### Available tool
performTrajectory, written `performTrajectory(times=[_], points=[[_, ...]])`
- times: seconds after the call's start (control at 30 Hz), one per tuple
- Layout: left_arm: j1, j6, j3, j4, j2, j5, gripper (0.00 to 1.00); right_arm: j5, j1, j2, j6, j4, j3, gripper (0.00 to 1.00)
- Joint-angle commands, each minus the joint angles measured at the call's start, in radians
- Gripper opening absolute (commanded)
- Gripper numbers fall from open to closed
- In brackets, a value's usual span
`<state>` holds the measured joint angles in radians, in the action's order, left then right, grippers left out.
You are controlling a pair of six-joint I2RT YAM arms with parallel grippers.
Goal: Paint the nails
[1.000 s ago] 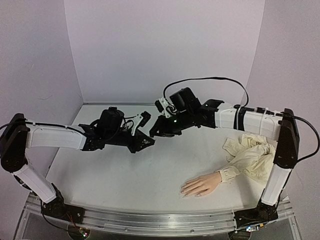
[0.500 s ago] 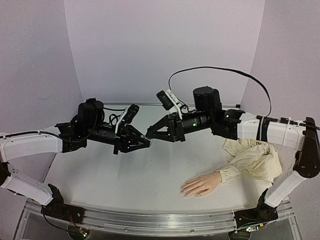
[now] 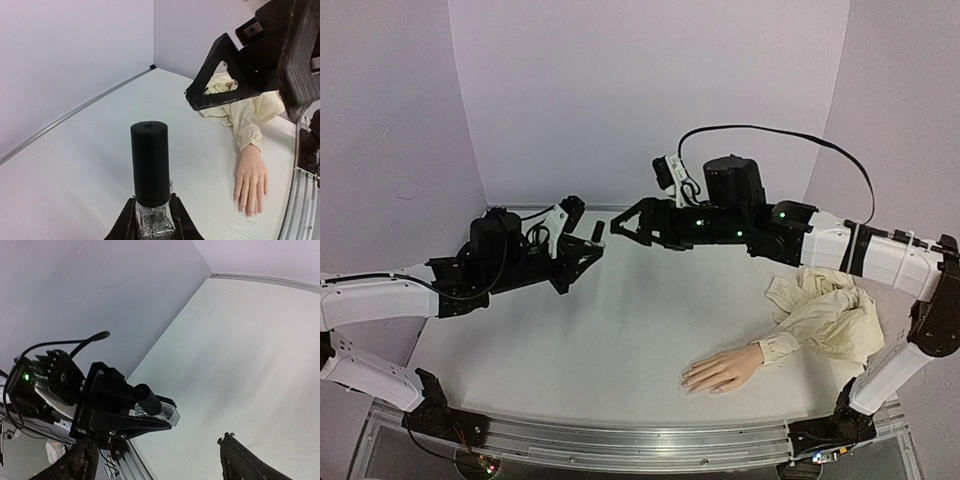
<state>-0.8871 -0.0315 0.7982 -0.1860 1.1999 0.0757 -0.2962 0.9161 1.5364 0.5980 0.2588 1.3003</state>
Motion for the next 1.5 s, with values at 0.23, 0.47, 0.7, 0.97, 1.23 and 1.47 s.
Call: performTrajectory(times=[0.23,0.47,0.7,0.97,1.23,1.47], points=[[-0.026,-0.031,-0.008,-0.127,-0.008,-0.194,0.0,0.158,0.046,0.187,0.138,-0.016,0.232,0.62],[-0.03,-0.019,-0.01,-0.13,0.004,-0.201,0.0,0.192,0.075,0.253,0.117,-0.034,0.317,0.58],[-0.032,-0.004,-0.01,-0.13,0.0,-0.192,0.0,0.21,0.087,0.306,0.099,-0.075,0.381,0.42],[-0.029,0.075,-0.011,-0.128,-0.03,-0.1,0.0,0.188,0.09,0.286,-0.02,-0.094,0.351,0.02],[0.089,0.206,0.021,-0.132,-0.04,0.531,0.0,-0.559,0.083,0.219,-0.428,-0.084,0.265,0.0],[0.125,0.175,0.064,-0.148,-0.001,0.932,0.0,-0.815,0.094,0.191,-0.49,-0.091,0.206,0.0]])
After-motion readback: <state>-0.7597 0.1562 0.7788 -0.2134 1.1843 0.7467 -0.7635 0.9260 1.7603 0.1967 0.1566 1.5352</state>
